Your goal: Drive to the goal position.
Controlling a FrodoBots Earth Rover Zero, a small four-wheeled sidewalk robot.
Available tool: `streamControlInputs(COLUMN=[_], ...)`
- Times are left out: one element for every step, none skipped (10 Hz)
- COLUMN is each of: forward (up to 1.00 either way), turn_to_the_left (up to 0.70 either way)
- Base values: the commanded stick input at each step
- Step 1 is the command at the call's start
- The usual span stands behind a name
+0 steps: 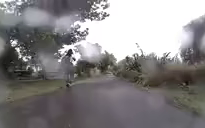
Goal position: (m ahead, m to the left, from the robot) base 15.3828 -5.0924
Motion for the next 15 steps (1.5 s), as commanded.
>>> streamControlInputs(forward=[0.85, 0.85, 0.85, 0.85, 0.85, 0.85, 0.85, 0.85, 0.85, 0.85, 0.85, 0.85, 0.85, 0.85, 0.85], turn_to_the_left=[0.0, 0.0, 0.0, 0.0, 0.0, 0.0, 0.0, 0.0, 0.0, 0.0, 0.0, 0.0, 0.0, 0.0, 0.0])
